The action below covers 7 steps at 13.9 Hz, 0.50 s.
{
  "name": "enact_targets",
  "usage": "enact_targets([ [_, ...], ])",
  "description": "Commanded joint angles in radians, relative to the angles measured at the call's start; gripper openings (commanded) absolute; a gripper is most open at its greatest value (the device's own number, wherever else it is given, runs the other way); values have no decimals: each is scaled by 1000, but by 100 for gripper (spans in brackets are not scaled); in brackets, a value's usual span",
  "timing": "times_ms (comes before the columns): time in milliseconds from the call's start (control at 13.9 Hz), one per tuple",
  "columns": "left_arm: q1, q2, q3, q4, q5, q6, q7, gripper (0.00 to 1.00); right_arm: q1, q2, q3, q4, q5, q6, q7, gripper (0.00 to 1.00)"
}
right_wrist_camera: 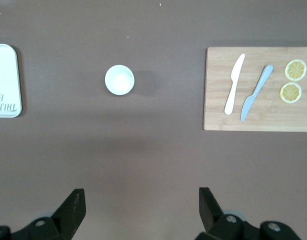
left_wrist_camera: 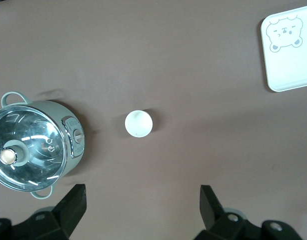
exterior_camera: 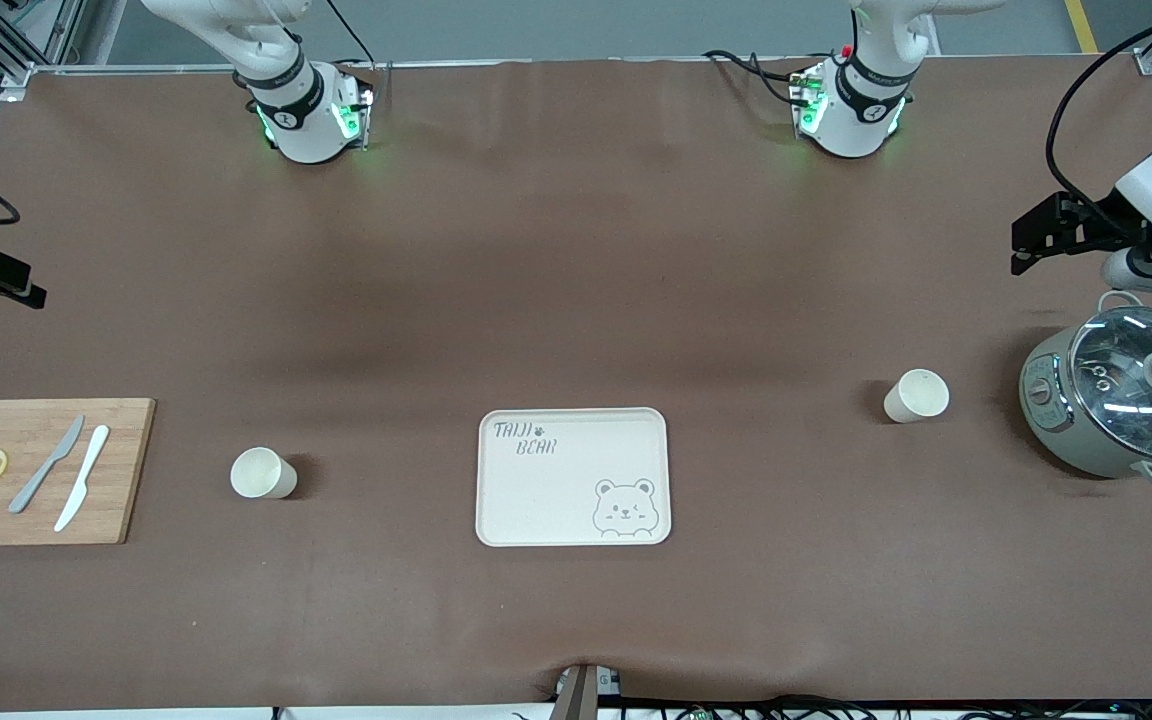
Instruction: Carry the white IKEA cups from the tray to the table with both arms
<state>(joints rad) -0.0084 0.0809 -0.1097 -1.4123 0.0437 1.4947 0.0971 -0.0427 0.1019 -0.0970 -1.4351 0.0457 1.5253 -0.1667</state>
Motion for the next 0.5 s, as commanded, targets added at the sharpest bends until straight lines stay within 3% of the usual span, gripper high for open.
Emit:
enact_targets([
  [0,19,-26,-1,-23,-18,18,21,100,-3,-19,5,4,-27,13,10,100],
  [431,19,-23,-1,-25,-18,19,21,100,-5,-18,2,-8,-21,15,12,100],
])
